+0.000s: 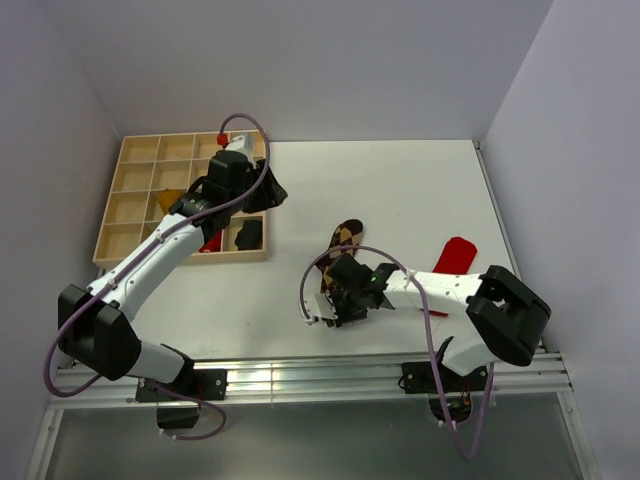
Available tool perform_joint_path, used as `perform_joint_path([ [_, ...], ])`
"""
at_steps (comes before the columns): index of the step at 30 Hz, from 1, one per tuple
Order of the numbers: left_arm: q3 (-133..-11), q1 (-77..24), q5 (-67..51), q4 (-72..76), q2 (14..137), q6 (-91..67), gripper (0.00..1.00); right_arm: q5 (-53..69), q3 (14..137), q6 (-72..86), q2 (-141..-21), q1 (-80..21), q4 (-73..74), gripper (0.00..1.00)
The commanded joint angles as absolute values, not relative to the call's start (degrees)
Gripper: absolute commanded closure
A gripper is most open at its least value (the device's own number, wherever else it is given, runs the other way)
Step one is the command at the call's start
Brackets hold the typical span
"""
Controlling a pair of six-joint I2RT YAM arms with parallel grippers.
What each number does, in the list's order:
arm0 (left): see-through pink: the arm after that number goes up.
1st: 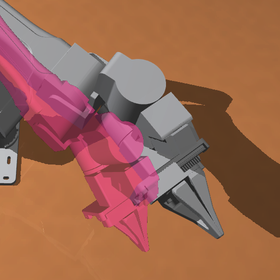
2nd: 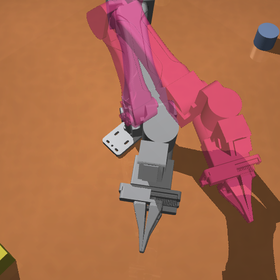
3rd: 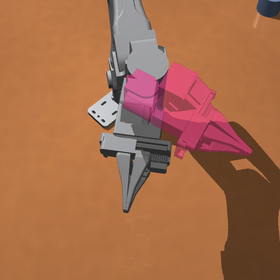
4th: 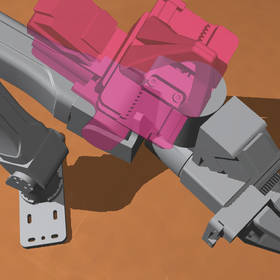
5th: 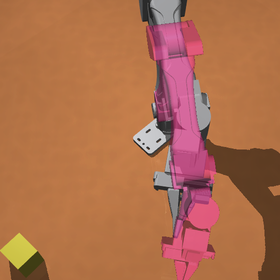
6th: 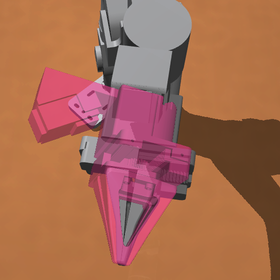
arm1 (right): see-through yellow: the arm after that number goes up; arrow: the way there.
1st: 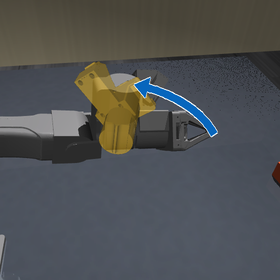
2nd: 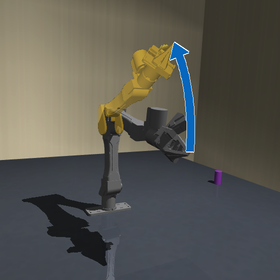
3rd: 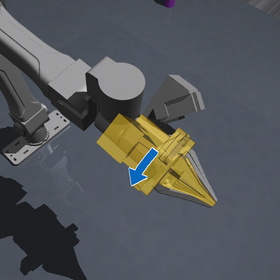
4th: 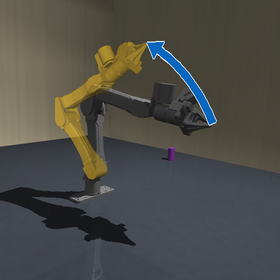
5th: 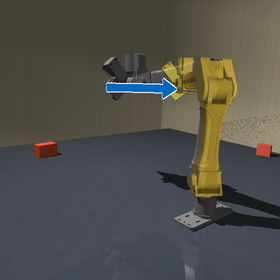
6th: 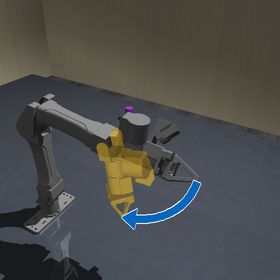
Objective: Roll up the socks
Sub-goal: Roll the sock at the center of the board.
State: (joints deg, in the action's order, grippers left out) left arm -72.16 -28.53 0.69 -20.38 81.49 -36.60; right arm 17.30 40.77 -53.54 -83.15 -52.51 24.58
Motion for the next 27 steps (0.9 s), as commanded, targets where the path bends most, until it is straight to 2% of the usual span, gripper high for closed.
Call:
perform_joint_path([
  [1,-70.8,-28.3,-1.7,-16.9,81.3,-35.2,0.45,21.0,41.9,-52.2,-85.7,-51.9,30.8,0.73],
  [5,-67.1,-28.3,-2.7,-12.4,79.5,-35.7,0.46,28.1,46.3,-53.8,-87.1,-47.9,39.3,0.77],
  [8,-61.5,-28.4,-4.0,-5.9,77.1,-35.7,0.50,38.5,54.2,-57.6,-91.6,-42.0,49.3,0.77],
  [9,-61.4,-28.6,-4.0,-5.9,76.5,-35.7,0.51,38.5,56.2,-59.0,-91.7,-40.4,52.4,0.77],
  [14,-52.2,-31.7,-3.2,6.2,73.6,-34.3,0.56,48.7,68.3,-67.7,-104.3,-31.6,73.3,0.76],
  [17,-49.1,-36.1,-0.4,10.1,72.9,-31.6,0.59,50.6,74.3,-69.3,-111.2,-28.1,80.7,0.76],
  [23,-46.9,-46.5,2.6,12.8,76.1,-24.7,0.63,52.5,79.4,-64.6,-119.8,-26.6,82.5,0.76],
  [27,-42.1,-51.1,0.5,17.6,76.6,-22.7,0.59,53.3,81.0,-61.9,-122.9,-26.1,82.5,0.75],
])
